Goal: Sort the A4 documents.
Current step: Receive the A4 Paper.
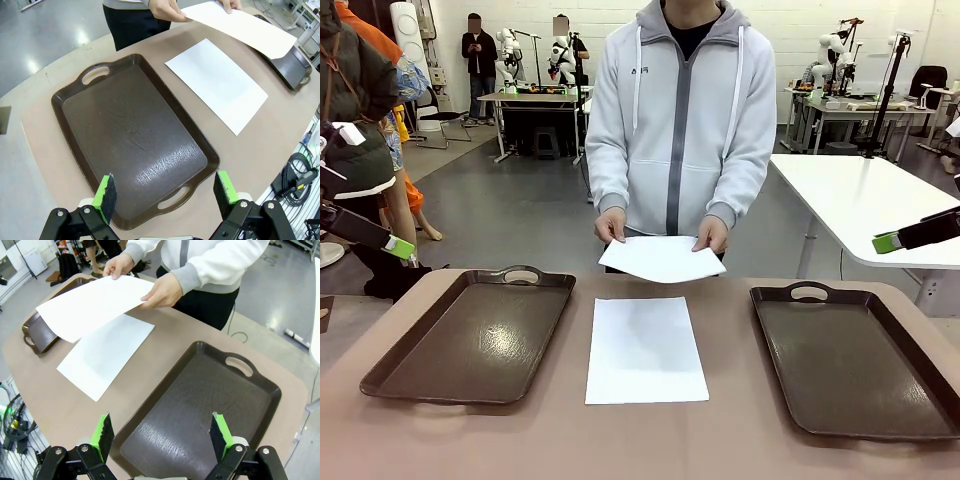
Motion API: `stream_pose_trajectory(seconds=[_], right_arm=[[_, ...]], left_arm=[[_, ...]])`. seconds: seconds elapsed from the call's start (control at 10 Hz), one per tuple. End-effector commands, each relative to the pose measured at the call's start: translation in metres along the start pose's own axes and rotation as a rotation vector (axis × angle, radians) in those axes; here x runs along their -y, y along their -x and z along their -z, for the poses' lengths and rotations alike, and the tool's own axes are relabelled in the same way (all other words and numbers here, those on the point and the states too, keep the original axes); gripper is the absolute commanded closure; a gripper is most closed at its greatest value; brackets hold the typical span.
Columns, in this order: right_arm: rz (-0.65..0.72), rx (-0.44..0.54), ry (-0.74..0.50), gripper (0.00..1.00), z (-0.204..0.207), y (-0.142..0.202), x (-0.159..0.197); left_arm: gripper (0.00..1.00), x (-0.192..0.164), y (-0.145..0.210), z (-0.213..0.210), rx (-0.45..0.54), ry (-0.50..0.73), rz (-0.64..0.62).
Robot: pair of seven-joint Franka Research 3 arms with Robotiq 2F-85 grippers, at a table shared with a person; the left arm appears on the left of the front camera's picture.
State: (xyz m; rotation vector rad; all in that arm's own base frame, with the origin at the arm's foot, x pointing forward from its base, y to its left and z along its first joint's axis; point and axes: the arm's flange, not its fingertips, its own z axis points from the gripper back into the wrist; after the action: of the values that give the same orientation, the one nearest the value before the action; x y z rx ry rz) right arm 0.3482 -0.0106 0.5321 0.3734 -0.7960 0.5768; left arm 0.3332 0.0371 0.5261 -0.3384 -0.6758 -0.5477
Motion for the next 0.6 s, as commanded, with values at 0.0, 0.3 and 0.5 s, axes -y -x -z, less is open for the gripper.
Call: stream_pose_trajectory(seconds=[0.0, 0.3, 0.5], right_arm=[[0.0, 0.002, 0.0, 0.0, 0.0005, -0.0002, 0.0002], [0.0, 0.002, 0.0, 0.0, 0.0005, -0.0002, 0.0002], [0.0, 0.002, 0.0, 0.0, 0.0005, -0.0002, 0.0002]], left_arm=[[0.0, -0.0004, -0.0004, -0.0006, 0.015, -0.001, 0.002], [0.0, -0.0004, -0.0004, -0.0006, 0.015, -0.001, 0.002], [0.0, -0.0004, -0.0004, -0.0006, 0.015, -0.001, 0.002]])
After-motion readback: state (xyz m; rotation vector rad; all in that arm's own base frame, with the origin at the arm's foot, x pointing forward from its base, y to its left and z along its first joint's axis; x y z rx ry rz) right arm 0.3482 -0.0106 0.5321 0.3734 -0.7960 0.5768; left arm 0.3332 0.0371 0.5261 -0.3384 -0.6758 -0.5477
